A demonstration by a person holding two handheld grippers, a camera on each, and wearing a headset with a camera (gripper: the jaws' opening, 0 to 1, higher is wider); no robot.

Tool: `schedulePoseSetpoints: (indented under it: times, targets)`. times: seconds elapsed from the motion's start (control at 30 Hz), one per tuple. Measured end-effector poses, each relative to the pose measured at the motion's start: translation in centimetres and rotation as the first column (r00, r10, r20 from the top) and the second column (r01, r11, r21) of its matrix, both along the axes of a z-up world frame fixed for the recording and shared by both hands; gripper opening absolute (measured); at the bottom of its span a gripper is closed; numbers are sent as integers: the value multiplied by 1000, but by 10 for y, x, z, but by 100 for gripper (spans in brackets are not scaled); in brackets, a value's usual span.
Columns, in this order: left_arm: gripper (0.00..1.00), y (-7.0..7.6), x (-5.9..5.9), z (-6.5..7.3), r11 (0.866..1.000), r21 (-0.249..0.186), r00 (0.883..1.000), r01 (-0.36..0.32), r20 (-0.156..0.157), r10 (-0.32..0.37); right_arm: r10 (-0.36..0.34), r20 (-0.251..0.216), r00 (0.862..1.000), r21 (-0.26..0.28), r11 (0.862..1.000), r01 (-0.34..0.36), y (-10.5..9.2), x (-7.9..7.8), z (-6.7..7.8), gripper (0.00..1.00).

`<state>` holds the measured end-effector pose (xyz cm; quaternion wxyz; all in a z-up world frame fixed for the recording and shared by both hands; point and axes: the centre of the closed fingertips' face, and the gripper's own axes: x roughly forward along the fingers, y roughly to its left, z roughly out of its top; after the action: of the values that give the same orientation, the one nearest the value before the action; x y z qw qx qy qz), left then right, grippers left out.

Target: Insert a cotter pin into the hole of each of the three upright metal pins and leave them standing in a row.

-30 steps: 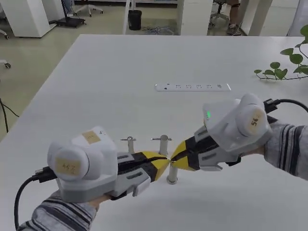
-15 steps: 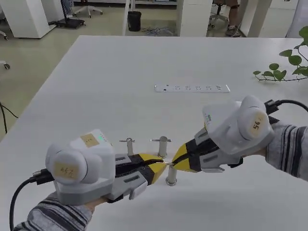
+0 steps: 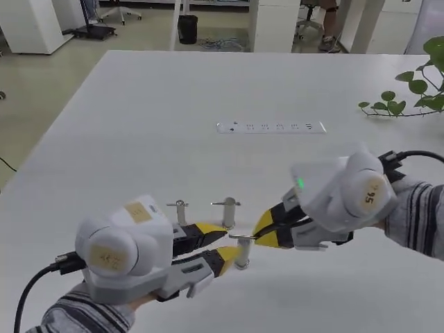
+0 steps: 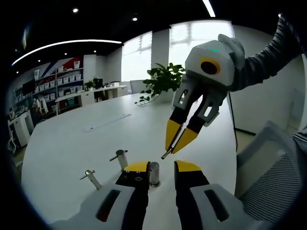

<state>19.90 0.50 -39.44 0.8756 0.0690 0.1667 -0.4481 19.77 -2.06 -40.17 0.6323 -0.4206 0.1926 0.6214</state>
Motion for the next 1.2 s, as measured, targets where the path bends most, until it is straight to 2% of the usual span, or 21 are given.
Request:
schedulePoseSetpoints:
  times: [0.17, 0.27, 0.33, 0.5, 0.73, 0.83, 0.9, 1.07, 1.2]
  targets:
    - [24, -3, 5, -12, 999, 46, 1000, -23, 8, 22, -32, -1, 999, -21, 999, 32, -13, 8, -9, 0]
    - [24, -3, 7, -18, 997, 60, 999, -42, 2, 42, -49, -1, 999, -36, 998, 49, -20, 13, -15, 0]
    - [25, -4, 9, -22, 996, 68, 999, -54, 10, 53, -53, 2, 999, -44, 998, 53, -24, 15, -18, 0]
    - [30, -6, 12, -35, 993, 96, 998, -68, -9, 69, -65, -2, 998, -66, 996, 65, -33, 23, -29, 0]
    - [29, -10, 18, -47, 988, 122, 995, -91, -21, 94, -74, 1, 997, -99, 992, 73, -39, 31, -42, 0]
    - [28, -12, 22, -50, 985, 135, 994, -103, -7, 105, -72, 8, 997, -122, 990, 72, -42, 34, -48, 0]
    - [27, -14, 25, -53, 984, 138, 994, -111, -10, 113, -71, 10, 997, -129, 989, 72, -43, 37, -51, 0]
    - [26, -17, 30, -60, 980, 149, 991, -130, -20, 134, -67, 3, 998, -140, 988, 67, -44, 38, -57, 0]
    - [24, -19, 34, -65, 979, 144, 987, -147, -40, 154, -55, -14, 998, -133, 990, 52, -40, 35, -59, 0]
